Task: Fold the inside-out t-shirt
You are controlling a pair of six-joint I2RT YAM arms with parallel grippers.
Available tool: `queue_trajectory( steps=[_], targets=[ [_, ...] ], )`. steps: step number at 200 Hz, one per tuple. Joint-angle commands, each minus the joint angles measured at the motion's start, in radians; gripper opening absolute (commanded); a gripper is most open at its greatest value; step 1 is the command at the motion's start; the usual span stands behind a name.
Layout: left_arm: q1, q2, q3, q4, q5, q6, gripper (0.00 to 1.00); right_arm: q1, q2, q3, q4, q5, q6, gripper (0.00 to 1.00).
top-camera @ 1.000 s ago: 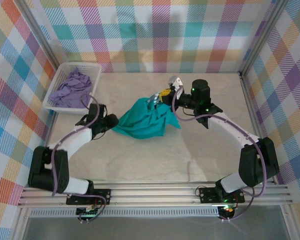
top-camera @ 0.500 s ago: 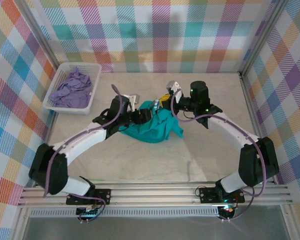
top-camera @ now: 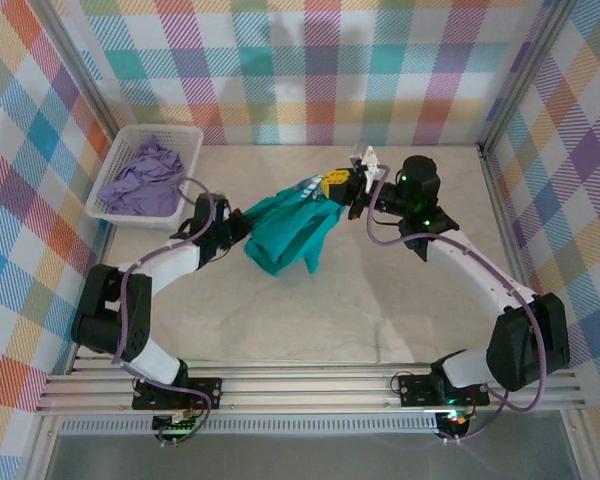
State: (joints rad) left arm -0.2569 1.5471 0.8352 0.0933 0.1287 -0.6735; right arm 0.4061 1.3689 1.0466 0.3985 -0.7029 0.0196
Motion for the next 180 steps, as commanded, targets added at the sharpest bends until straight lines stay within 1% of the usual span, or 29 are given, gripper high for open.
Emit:
queue_trajectory(
  steps=[1,23,41,45,52,63,77,88,104,113,116,121,130,142,160,180],
  targets=[
    [0.015,-0.078,-0.082,0.050,-0.082,-0.046,0.00,-0.002,-0.044,-0.103,0.038,-0.026,0.006,0.00],
    [0.015,-0.087,-0.123,0.022,-0.081,-0.014,0.00,0.038,-0.078,-0.193,-0.141,0.054,-0.109,0.00],
    [0.010,-0.096,-0.162,-0.007,-0.071,0.030,0.06,0.064,-0.108,-0.260,-0.235,0.084,-0.110,0.00],
    [0.010,-0.100,-0.170,-0.021,-0.074,0.043,0.08,0.069,-0.117,-0.273,-0.254,0.092,-0.143,0.00],
    [0.010,-0.114,-0.181,-0.042,-0.076,0.071,0.14,0.077,-0.132,-0.295,-0.288,0.105,-0.153,0.00],
    [0.006,-0.146,-0.189,-0.076,-0.076,0.122,0.30,0.086,-0.156,-0.323,-0.339,0.122,-0.161,0.00],
    [-0.019,-0.206,-0.183,-0.126,-0.075,0.195,0.45,0.089,-0.181,-0.349,-0.376,0.119,-0.151,0.00],
    [-0.064,-0.258,-0.167,-0.169,-0.108,0.263,0.54,0.092,-0.194,-0.363,-0.389,0.118,-0.145,0.00],
    [-0.138,-0.310,-0.139,-0.219,-0.175,0.354,0.63,0.094,-0.209,-0.374,-0.391,0.125,-0.142,0.00],
    [-0.169,-0.324,-0.128,-0.226,-0.187,0.398,0.68,0.094,-0.214,-0.372,-0.389,0.126,-0.142,0.00],
    [-0.179,-0.327,-0.123,-0.223,-0.186,0.412,0.72,0.094,-0.213,-0.370,-0.391,0.125,-0.142,0.00],
    [-0.192,-0.326,-0.116,-0.220,-0.184,0.438,0.76,0.094,-0.213,-0.365,-0.392,0.123,-0.144,0.00],
    [-0.215,-0.314,-0.093,-0.215,-0.170,0.486,0.79,0.094,-0.211,-0.357,-0.394,0.119,-0.145,0.00],
    [-0.246,-0.280,-0.045,-0.228,-0.151,0.562,0.82,0.093,-0.205,-0.347,-0.398,0.118,-0.148,0.00],
    [-0.289,-0.196,0.032,-0.244,-0.127,0.673,0.84,0.094,-0.200,-0.334,-0.402,0.114,-0.151,0.00],
    [-0.311,-0.082,0.123,-0.294,-0.113,0.781,0.86,0.094,-0.200,-0.330,-0.403,0.109,-0.149,0.00]
  ],
)
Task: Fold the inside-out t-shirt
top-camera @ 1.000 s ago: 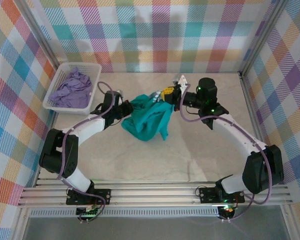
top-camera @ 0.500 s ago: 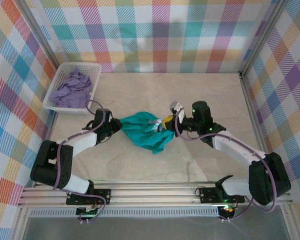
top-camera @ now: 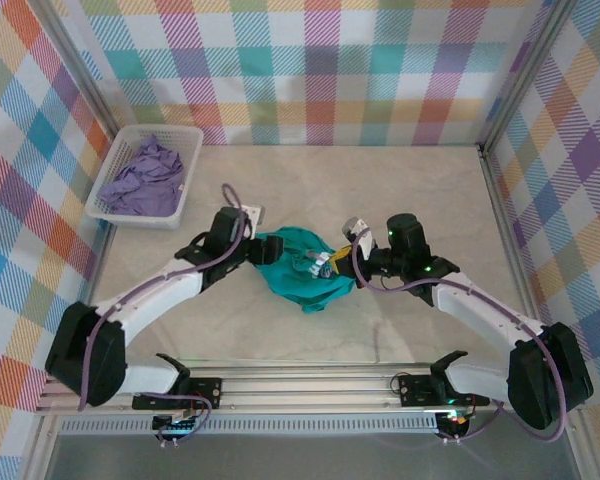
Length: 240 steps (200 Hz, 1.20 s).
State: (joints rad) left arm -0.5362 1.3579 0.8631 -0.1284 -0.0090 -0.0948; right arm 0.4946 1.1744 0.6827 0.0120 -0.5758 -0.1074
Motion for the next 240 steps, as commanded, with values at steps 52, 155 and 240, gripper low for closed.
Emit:
queue_trajectory(
  steps=[52,155,240],
  targets=[
    [-0.034,0.408,0.361,-0.284,0.099,0.320,0.81,0.006,-0.018,0.046,-0.040,-0.001,-0.032,0.00],
    [0.263,0.222,0.398,-0.012,0.261,-0.299,0.00,-0.022,-0.076,0.284,0.181,0.063,0.070,0.00],
    [0.374,-0.095,-0.023,0.346,0.381,-0.516,0.00,0.002,-0.033,0.018,0.029,0.324,-0.071,0.05]
  ],
)
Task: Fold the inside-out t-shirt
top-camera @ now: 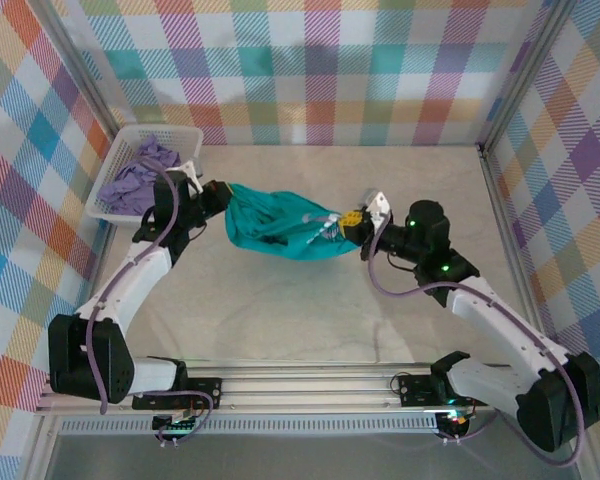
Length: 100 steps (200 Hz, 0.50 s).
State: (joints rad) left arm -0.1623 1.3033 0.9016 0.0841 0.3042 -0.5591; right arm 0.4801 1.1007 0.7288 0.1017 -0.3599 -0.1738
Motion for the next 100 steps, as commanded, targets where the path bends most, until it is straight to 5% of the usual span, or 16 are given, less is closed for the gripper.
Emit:
queue_trajectory(
  steps=[1,40,69,100],
  targets=[
    [0.000,-0.044,-0.063,0.137,0.070,-0.051,0.00,0.018,0.043,-0.028,-0.065,0.112,-0.003,0.05],
    [-0.005,-0.083,-0.084,0.135,0.132,-0.036,0.00,0.092,0.113,-0.030,-0.206,0.308,0.098,0.26],
    [-0.024,-0.112,-0.084,0.094,0.144,-0.009,0.00,0.231,0.100,0.017,-0.258,0.462,-0.006,0.40],
    [-0.043,-0.124,-0.076,0.048,0.138,0.019,0.00,0.309,0.114,0.052,-0.129,0.355,-0.075,0.57]
  ],
)
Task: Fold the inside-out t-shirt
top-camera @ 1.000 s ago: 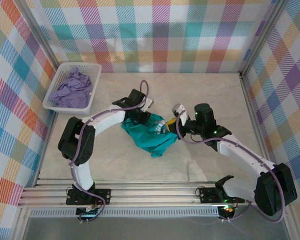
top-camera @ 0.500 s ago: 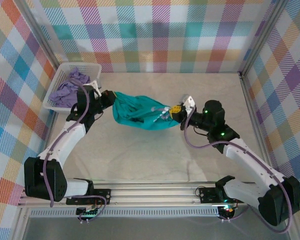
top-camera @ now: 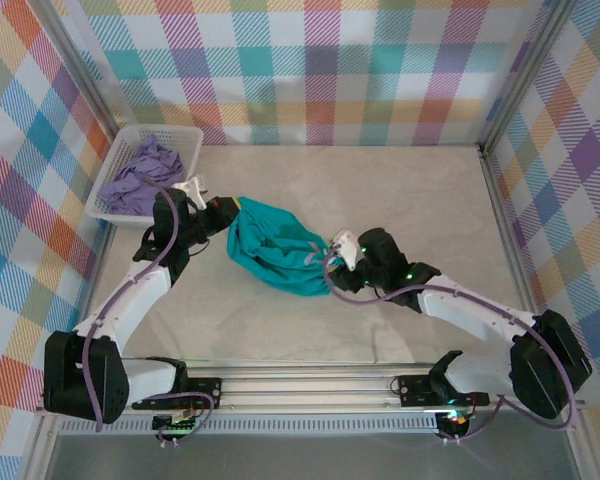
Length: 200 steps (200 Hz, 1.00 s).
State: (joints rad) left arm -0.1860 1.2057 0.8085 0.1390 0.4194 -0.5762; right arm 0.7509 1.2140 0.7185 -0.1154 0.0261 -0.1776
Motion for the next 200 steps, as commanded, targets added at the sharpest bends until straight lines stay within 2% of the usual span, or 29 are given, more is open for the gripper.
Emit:
queue_trajectory(
  steps=[1,16,47,76,96,109,130,147,158,181,200],
  targets=[
    [-0.019,-0.025,0.017,-0.007,0.022,0.036,0.00,0.039,0.005,0.065,0.092,-0.037,-0.070,0.57],
    [-0.026,-0.024,0.017,-0.007,0.024,0.037,0.00,0.047,0.104,0.122,0.125,-0.117,-0.065,0.60],
    [-0.033,-0.023,0.032,-0.028,0.021,0.048,0.00,0.079,0.342,0.298,0.107,-0.143,-0.109,0.60],
    [-0.038,-0.028,0.045,-0.047,0.016,0.058,0.00,0.088,0.481,0.386,0.124,-0.211,-0.098,0.58],
    [-0.040,-0.031,0.046,-0.056,0.011,0.066,0.00,0.090,0.538,0.412,0.141,-0.227,-0.072,0.53],
    [-0.040,-0.033,0.046,-0.064,0.003,0.070,0.00,0.090,0.548,0.410,0.162,-0.225,-0.059,0.41],
    [-0.040,-0.036,0.050,-0.089,-0.030,0.073,0.00,0.088,0.500,0.383,0.172,-0.196,-0.045,0.11],
    [-0.038,-0.038,0.062,-0.142,-0.098,0.070,0.00,0.074,0.385,0.331,0.169,-0.197,-0.049,0.01],
    [-0.033,-0.035,0.076,-0.174,-0.141,0.062,0.00,0.056,0.287,0.294,0.162,-0.223,-0.048,0.00],
    [0.015,-0.027,0.077,-0.171,-0.160,0.008,0.00,0.004,0.091,0.207,0.153,-0.304,-0.039,0.00],
    [0.040,-0.011,0.067,-0.174,-0.180,-0.018,0.00,0.001,-0.024,0.092,0.169,-0.334,-0.050,0.00]
  ],
)
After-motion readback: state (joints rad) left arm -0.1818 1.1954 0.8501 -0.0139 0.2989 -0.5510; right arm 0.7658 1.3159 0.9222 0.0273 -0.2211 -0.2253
